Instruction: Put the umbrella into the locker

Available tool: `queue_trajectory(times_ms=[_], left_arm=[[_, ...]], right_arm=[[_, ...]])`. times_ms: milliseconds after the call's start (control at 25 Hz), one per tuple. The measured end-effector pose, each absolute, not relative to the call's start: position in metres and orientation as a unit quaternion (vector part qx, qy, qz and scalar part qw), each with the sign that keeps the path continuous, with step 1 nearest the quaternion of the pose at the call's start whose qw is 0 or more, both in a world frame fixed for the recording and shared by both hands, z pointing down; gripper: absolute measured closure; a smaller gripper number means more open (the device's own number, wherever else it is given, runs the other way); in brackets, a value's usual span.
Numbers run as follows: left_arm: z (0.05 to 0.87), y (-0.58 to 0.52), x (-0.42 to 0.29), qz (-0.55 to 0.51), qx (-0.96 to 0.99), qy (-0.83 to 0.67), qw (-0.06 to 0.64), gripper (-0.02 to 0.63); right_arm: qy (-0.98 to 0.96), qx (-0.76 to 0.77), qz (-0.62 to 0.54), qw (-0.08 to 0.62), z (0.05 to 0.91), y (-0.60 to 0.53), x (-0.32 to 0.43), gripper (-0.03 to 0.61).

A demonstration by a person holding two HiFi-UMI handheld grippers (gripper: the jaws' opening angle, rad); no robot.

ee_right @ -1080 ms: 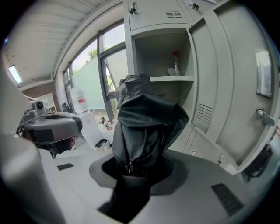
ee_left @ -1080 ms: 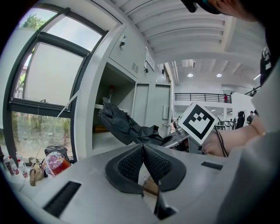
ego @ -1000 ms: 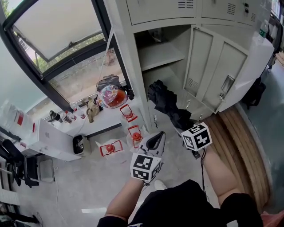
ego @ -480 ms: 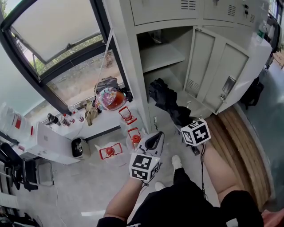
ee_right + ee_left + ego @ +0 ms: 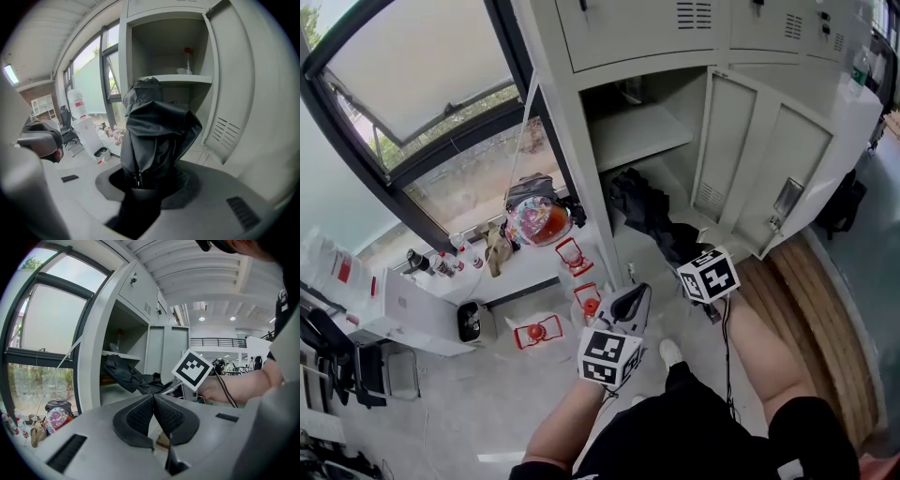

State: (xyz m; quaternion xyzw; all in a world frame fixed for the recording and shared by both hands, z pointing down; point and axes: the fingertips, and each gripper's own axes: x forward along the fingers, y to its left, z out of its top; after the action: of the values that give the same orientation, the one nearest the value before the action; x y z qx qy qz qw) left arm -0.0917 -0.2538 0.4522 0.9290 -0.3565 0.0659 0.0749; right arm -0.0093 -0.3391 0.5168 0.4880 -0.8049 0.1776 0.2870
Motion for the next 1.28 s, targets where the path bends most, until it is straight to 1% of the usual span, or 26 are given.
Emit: queue_trajectory(times_ms=[400, 760, 1280], left_arm=[[0.451, -0.294, -0.07, 0.068, 0.928, -0.359, 0.076, 0.598], [0.455, -0.326, -0.056, 0.067, 0.924, -0.368, 0.081, 0.598], [0.459, -0.358, -0.052, 0.073, 0.914, -0.39, 0.084, 0.598]], right_arm=[[-0.807, 0.472, 0.145, 0.325, 0.52, -0.397, -0.003, 0.385], [-0.81, 0.459, 0.144, 0.335, 0.525, -0.442, 0.003, 0.385], [-0.819, 0.438, 0.103, 0.356, 0.529, -0.505, -0.012, 0.383]])
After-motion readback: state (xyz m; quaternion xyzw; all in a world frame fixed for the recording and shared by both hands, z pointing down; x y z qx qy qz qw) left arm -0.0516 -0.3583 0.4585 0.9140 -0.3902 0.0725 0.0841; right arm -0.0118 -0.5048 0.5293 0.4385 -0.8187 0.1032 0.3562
